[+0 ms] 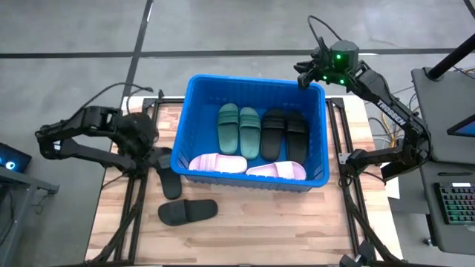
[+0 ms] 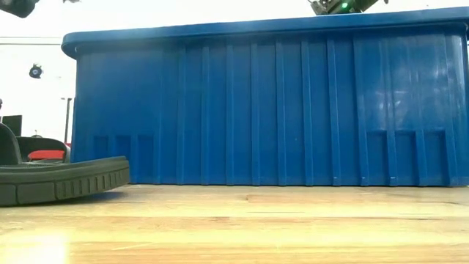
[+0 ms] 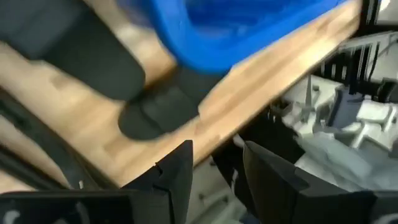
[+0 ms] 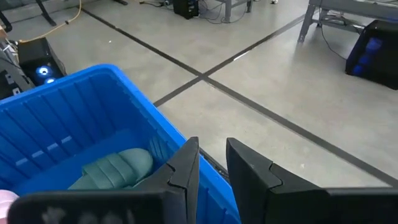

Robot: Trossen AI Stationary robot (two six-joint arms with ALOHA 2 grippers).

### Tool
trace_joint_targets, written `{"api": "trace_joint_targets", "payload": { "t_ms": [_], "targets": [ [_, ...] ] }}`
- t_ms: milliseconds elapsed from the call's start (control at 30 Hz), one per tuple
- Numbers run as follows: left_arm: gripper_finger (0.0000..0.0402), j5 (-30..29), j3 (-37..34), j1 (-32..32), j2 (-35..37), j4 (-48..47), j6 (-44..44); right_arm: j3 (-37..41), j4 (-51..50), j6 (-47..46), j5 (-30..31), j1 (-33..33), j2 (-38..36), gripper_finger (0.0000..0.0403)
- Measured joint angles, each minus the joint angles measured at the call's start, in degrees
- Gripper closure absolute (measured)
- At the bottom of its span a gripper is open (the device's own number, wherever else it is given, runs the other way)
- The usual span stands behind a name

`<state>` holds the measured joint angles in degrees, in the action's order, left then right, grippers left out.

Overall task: Pick and place slides into bin
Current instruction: Put the black slide into the blue container

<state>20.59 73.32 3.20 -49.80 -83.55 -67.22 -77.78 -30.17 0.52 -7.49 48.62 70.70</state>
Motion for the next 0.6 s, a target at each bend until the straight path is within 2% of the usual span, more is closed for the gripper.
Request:
{"api": "trace_joint_targets", "payload": {
  "t_ms": [133,367,600],
  "targets": [
    [0.0275,2.3,-2.3,-2.0,-0.6,0.0,-3.2,0.0,0.2,0.3,0.0,0.0,0.0,0.0324],
    [0.0275,-0.7,-7.3,-4.1,-3.7,0.8,-6.0,0.0,0.4,2.4,0.0,0.0,0.0,0.0329],
    [0.0274,7.0,-12.9,-6.2,-6.0,0.8,-5.9,0.0,0.4,5.0,0.0,0.0,0.0,0.0334]
  ]
}}
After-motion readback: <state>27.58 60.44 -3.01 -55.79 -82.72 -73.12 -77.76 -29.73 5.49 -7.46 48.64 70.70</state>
